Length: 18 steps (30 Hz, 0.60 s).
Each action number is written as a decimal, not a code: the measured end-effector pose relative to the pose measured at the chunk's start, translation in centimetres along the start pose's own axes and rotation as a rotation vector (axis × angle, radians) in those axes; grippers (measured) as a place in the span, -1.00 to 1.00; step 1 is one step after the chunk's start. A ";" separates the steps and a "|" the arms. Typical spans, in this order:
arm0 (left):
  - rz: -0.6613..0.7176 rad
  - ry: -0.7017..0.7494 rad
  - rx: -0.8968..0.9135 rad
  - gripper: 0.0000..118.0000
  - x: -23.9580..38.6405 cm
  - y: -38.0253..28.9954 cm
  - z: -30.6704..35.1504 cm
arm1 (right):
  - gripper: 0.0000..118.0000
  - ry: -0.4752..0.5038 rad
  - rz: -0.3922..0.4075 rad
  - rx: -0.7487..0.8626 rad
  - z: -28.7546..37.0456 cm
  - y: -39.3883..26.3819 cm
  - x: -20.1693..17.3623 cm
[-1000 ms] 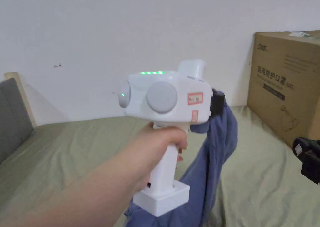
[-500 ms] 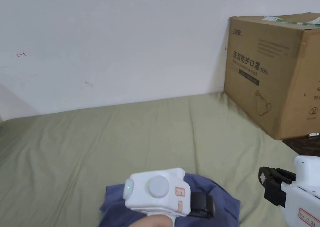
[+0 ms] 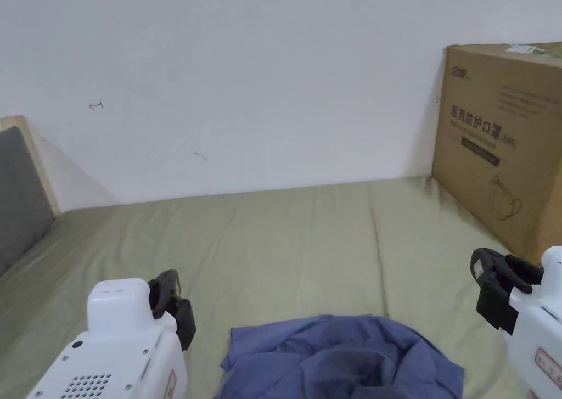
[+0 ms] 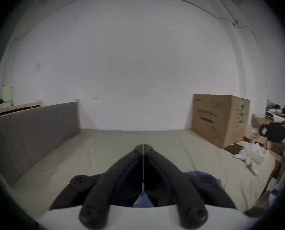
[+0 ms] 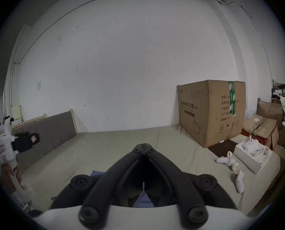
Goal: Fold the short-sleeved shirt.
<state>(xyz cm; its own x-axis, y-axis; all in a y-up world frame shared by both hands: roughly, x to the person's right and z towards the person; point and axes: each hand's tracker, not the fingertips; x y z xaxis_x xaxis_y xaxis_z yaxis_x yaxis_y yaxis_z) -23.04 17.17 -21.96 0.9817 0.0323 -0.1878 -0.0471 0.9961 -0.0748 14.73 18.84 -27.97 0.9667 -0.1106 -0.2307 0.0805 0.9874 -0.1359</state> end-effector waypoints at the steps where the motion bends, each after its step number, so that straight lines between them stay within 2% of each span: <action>1: 0.024 0.005 0.000 -0.99 -0.6 -0.8 0.4 | -1.00 -0.003 0.002 0.004 -0.4 -0.3 -0.2; 4: 0.034 0.077 -0.030 -1.00 -1.3 -2.2 1.6 | -1.00 -0.035 0.027 0.007 -0.8 -1.1 -1.1; 11: 0.026 0.064 -0.047 -1.00 -1.6 -3.0 2.6 | -1.00 -0.036 0.058 0.000 -0.2 -1.4 -2.1; 15: 0.047 0.073 -0.038 -1.00 -3.0 -0.6 1.7 | -1.00 -0.010 0.060 -0.006 -0.1 -0.8 -2.3; 17: 0.031 0.084 -0.150 -1.00 -4.8 0.8 -0.3 | -1.00 0.010 0.065 -0.015 -0.1 -0.5 -2.4; 18: 0.048 0.043 -0.280 -1.00 -6.1 1.2 -2.0 | -1.00 0.025 0.066 -0.027 -0.1 -0.5 -2.5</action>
<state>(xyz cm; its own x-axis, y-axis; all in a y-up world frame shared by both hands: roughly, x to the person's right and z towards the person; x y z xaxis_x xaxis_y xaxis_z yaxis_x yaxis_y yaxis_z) -29.48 17.99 -22.86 0.9686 0.0694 -0.2386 -0.1484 0.9317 -0.3314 12.29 18.65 -27.45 0.9634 -0.0480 -0.2637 0.0095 0.9894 -0.1452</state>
